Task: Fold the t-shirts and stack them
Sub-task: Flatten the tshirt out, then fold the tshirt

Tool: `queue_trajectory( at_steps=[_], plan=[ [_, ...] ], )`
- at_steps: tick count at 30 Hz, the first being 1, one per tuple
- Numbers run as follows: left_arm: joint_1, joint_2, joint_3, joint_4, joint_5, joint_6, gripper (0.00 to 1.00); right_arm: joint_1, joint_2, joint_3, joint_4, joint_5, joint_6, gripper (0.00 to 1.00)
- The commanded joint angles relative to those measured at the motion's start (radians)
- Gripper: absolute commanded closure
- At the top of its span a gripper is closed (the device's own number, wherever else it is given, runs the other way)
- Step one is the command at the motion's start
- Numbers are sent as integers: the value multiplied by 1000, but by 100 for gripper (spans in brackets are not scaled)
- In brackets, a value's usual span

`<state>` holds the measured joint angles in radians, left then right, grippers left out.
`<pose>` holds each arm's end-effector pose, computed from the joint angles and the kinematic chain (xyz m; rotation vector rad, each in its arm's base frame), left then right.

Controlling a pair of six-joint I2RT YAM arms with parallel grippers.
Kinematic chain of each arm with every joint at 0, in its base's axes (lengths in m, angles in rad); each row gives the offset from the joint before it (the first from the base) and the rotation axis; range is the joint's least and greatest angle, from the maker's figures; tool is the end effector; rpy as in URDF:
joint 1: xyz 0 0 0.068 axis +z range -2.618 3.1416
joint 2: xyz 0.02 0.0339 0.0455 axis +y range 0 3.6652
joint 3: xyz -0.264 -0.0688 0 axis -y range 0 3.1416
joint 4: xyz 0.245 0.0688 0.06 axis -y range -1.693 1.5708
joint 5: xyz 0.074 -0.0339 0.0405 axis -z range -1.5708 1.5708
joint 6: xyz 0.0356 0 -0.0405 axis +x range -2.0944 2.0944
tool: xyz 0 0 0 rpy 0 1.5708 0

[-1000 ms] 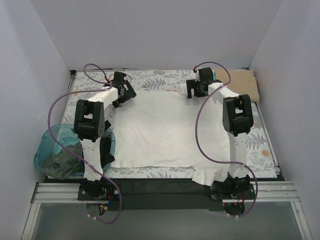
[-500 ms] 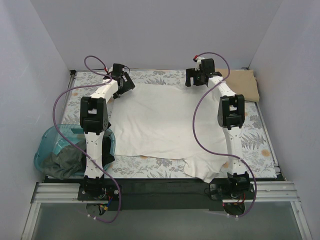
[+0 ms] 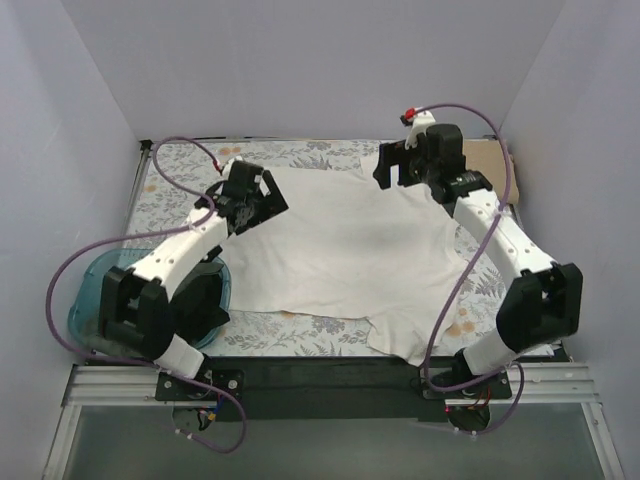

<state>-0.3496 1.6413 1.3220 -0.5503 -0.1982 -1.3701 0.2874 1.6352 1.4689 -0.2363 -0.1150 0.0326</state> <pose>0.3409 -0.1168 0.2737 -1.2945 2.1277 -0.5282 0.3720 0.1142 0.3527 -0.3268 1.9576 0.3216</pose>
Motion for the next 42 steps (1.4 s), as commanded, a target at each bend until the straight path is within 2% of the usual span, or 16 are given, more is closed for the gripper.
queue_trajectory(
  at_steps=[1,3,6,12,18,22,32,36,38,41,42],
  plan=[
    [-73,-225,-229,-20,-41,-142,5,35,-109,-249,35,3,93,2],
    [-98,-374,-375,-16,-47,-194,5,48,-196,-363,63,-2,111,2],
    [-129,-483,-525,-14,-14,-265,5,82,-291,-488,75,-21,142,2],
    [-224,-505,-638,-77,-44,-380,6,142,-425,-680,92,-32,184,2],
    [-325,-457,-627,-164,-133,-496,8,144,-543,-762,91,-35,205,2],
    [-342,-410,-638,-209,-162,-573,10,144,-609,-795,88,-17,201,2],
    [-348,-327,-701,-155,-233,-693,13,144,-649,-809,77,-15,162,2],
    [-345,-265,-679,-195,-286,-753,16,144,-666,-811,66,-3,150,2],
    [-345,-235,-667,-207,-300,-762,23,144,-675,-809,55,12,142,2],
    [-347,-221,-653,-203,-290,-762,39,145,-686,-806,40,24,141,2],
    [-347,-221,-655,-200,-281,-762,49,145,-686,-806,38,26,141,2]
  ],
)
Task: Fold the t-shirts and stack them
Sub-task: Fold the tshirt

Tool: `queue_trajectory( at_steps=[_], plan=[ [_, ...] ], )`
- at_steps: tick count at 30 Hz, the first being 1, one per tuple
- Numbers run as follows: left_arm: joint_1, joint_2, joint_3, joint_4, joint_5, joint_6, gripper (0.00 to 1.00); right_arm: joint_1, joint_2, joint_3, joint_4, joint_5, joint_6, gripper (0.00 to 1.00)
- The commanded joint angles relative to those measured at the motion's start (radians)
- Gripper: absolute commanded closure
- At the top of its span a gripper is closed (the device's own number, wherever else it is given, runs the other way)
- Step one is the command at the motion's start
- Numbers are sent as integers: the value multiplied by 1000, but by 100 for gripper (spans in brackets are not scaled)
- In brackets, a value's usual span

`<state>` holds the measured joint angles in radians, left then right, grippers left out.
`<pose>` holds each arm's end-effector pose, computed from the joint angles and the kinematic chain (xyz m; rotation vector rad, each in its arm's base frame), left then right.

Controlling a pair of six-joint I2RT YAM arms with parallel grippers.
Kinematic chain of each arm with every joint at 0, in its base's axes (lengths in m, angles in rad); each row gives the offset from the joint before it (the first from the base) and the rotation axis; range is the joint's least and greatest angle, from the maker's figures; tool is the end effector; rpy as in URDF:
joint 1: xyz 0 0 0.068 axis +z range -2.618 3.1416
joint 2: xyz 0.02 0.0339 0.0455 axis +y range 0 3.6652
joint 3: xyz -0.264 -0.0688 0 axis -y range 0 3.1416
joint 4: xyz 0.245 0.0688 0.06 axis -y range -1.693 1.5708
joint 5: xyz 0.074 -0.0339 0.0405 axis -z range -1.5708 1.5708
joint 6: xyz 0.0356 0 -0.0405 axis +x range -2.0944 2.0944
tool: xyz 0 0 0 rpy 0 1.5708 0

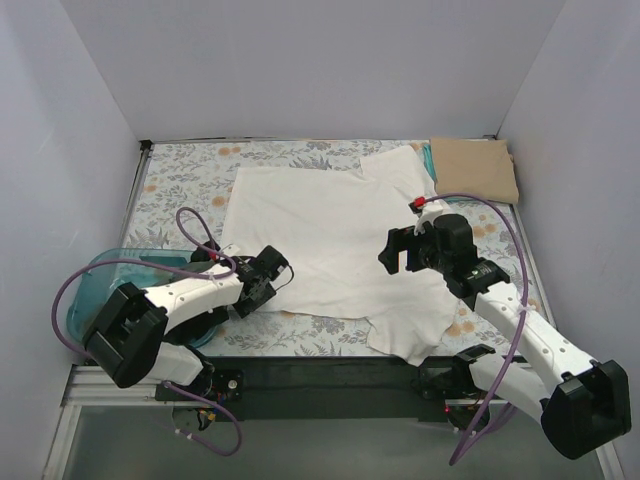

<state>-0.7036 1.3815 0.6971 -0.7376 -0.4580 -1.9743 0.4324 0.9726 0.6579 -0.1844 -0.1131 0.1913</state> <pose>0.1732 -0.1263 0.1596 -1.6172 2.1153 -0.0505 0.1971 0.0954 0.2605 -0.3232 2.0797 0.4966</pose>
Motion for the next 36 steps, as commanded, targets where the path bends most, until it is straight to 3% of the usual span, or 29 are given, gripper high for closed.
queue_trajectory(
  at_steps=[1,9,11,12,14,15,16,24,30,36],
  plan=[
    [9,39,-30,-13,-15,-155,54,-1,-26,5,-18,26,-18,2],
    [6,-25,-59,-16,38,-146,84,6,-46,3,-125,-5,5,2],
    [6,-33,-64,-13,44,-146,98,35,-60,-6,-177,-5,29,2],
    [6,-35,-64,-11,44,-144,100,90,-61,-18,-190,4,42,2],
    [7,-29,-61,-2,47,-130,100,159,-60,-30,-239,41,77,2],
    [6,-19,-51,10,50,-109,100,299,-60,-44,-319,108,138,4],
    [6,-15,-48,24,50,-91,100,352,-70,-46,-378,157,186,4],
    [6,-25,-47,66,51,-35,100,547,-88,-70,-584,164,349,9],
    [6,-55,-54,55,44,-34,100,618,-68,-84,-642,124,401,22],
    [7,-64,-45,50,39,-28,100,631,-17,-129,-644,158,438,26]
  ],
)
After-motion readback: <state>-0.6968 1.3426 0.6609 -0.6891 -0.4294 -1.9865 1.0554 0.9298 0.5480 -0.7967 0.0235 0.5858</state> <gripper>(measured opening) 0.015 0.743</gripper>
